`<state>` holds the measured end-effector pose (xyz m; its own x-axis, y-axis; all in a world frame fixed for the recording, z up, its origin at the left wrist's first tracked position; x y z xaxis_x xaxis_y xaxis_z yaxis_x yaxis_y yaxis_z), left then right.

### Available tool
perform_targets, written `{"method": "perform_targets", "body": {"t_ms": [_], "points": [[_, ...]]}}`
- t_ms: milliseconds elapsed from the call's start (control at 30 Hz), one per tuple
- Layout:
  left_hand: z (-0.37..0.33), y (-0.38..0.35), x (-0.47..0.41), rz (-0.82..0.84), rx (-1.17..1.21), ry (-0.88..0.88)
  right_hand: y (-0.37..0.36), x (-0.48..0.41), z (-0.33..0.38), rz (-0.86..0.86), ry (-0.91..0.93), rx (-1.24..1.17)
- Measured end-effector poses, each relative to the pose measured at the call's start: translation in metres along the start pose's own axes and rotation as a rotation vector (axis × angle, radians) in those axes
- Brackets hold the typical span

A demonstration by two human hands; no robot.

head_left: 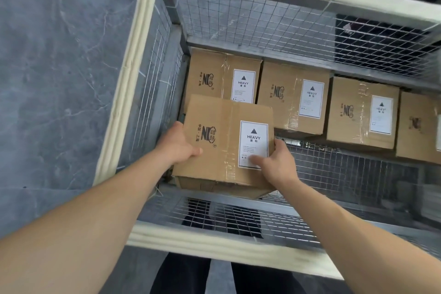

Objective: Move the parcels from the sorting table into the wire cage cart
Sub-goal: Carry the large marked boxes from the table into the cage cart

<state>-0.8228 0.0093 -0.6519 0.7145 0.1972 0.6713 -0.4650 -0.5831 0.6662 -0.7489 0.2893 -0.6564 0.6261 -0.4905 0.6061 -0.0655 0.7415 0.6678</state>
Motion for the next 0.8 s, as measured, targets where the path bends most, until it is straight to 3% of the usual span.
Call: {"method": "perform_targets", "body": {"t_ms": [467,800], "points": [[0.013,0.004,-0.001,-0.065,0.081,-0.007,-0.009,0.007,0.002,-0.035,-0.031,-0.063],[0.043,-0.031,-0.025,-0.072,-0.308,0.048,-0.066,-0.023,-0.021,0.150,-0.141,0.050]]}}
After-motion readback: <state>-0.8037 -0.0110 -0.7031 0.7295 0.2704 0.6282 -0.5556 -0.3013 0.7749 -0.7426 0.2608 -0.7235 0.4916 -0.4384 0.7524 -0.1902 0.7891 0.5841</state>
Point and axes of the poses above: each hand's wrist, its own x-axis away from the middle knuckle, its own y-axis out of the back of the hand, z = x × y, the point moved 8 cm from there along -x, towards the middle knuckle, and after that the axes turned 12 degrees about -z, right-handed, at the moved point
